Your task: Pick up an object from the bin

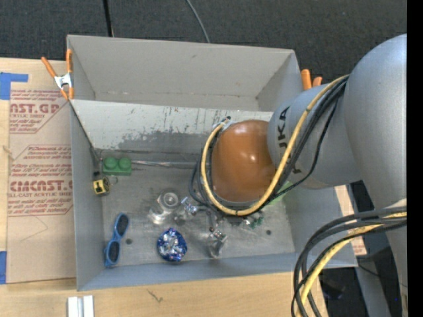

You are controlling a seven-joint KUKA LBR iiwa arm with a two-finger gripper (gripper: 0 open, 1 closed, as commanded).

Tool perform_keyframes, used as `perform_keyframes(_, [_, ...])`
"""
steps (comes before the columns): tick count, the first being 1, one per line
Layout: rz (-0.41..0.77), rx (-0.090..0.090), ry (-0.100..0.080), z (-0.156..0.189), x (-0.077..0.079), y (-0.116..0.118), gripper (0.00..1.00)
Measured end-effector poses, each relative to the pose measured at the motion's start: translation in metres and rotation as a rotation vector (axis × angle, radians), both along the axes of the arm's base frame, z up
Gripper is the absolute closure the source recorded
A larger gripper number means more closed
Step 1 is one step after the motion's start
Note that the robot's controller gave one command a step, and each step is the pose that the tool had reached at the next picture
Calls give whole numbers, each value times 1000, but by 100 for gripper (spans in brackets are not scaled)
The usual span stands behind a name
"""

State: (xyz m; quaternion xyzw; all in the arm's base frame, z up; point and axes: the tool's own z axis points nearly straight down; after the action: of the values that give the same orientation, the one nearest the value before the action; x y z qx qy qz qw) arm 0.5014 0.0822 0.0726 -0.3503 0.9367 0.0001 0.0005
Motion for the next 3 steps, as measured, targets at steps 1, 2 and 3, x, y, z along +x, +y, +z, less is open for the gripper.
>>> perform_keyframes(1, [-57, 5, -13, 6, -15, 51, 0])
perform_keyframes(2, [-61, 4, -9, 5, -16, 49, 100])
perform_keyframes(3, [207, 1, -8, 145, 6, 29, 100])
